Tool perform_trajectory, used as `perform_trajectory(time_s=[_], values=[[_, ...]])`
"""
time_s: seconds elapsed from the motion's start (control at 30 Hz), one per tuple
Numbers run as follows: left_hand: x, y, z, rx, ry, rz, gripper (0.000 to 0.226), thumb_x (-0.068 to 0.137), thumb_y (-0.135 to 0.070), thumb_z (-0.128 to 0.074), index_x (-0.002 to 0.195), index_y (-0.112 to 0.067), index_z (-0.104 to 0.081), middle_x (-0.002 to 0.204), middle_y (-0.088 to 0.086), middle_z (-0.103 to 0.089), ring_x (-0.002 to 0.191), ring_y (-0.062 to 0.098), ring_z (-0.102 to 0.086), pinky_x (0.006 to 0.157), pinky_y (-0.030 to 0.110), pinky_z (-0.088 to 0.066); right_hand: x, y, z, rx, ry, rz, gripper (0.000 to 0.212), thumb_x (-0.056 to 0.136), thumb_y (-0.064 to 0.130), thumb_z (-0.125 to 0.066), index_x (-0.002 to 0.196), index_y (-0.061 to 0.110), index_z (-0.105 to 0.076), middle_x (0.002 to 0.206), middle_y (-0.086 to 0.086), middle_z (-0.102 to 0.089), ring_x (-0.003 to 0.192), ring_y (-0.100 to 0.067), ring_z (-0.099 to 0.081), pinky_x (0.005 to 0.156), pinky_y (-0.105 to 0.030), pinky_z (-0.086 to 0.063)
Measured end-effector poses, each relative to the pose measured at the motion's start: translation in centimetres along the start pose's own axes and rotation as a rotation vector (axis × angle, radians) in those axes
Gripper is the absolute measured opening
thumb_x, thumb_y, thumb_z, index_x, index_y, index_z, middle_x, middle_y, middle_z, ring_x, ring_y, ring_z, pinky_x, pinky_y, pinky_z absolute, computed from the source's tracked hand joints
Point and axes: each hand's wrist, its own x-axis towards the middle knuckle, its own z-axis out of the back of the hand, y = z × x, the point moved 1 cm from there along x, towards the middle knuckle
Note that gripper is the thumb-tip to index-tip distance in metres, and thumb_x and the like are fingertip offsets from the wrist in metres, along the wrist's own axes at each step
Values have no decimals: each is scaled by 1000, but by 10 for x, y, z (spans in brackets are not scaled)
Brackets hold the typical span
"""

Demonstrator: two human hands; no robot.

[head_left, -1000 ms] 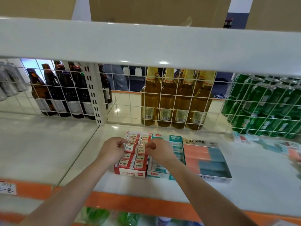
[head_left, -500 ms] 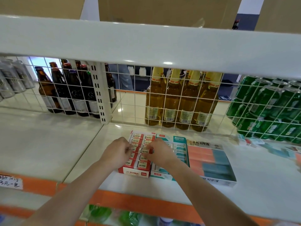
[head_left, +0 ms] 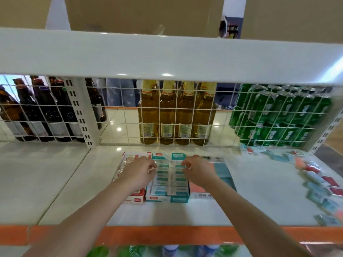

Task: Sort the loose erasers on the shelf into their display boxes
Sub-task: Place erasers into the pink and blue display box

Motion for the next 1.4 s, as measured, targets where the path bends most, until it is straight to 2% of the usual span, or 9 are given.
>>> perform_trajectory(time_s=[0.2,0.33,0.5,0.67,0.77,0.93,1.1,1.27,1.4], values=[[24,-77,-20,-55,105,-153,21,94,-24,-51,112,-22,-62,114,-3,-60,97,11,-57,83,27,-48,-29,-74,35,-22,-70,-191,28,91,17,-50,117,16,-58,118,-4,-57,105,-21,-56,90,-30,-48],[39,-125,-40,-111,154,-258,21,93,-24,-53,112,-23,-62,114,-4,-61,97,9,-57,81,23,-45,-53,-128,55,0,-116,-294,28,92,19,-49,118,19,-58,118,-2,-56,107,-20,-54,90,-26,-43],[58,-181,-68,-117,201,-352,25,93,-22,-52,115,-22,-62,120,-3,-60,106,14,-56,93,28,-44,-82,-186,80,4,-160,-395,28,90,16,-50,117,17,-60,116,-4,-58,107,-20,-54,84,-22,-40],[71,-228,-95,-77,286,-447,27,93,-25,-50,117,-20,-61,119,-2,-60,105,13,-56,88,24,-42,-110,-232,100,-15,-198,-486,31,90,14,-48,118,16,-60,116,-4,-61,105,-21,-57,81,-22,-41],[73,-252,-109,-60,333,-492,28,93,-25,-49,118,-18,-60,118,0,-60,106,16,-55,91,27,-44,-124,-252,110,-13,-236,-542,31,89,13,-49,117,16,-61,116,-2,-63,103,-20,-58,82,-22,-42],[65,-288,-135,-118,368,-533,27,92,-24,-51,114,-14,-64,114,2,-63,103,17,-57,90,26,-45,-144,-280,119,-33,-266,-599,32,88,10,-50,117,16,-63,115,-2,-64,98,-17,-58,74,-18,-39],[50,-325,-157,-102,439,-562,27,91,-25,-49,96,-6,-68,102,10,-67,97,25,-59,83,33,-48,-158,-297,123,-15,-289,-639,31,88,11,-52,117,16,-63,114,-1,-62,93,-14,-56,73,-19,-39],[41,-359,-167,-76,492,-567,30,92,-30,-50,103,-7,-66,108,10,-65,101,26,-59,84,30,-46,-169,-311,123,6,-305,-678,32,86,12,-54,117,15,-62,115,-2,-62,102,-18,-58,77,-21,-39],[31,-372,-180,-52,527,-560,25,87,-32,-54,78,-9,-61,96,16,-66,93,31,-61,74,32,-45,-177,-315,124,3,-303,-686,34,86,13,-53,119,14,-61,117,-2,-61,103,-18,-58,77,-21,-40]])
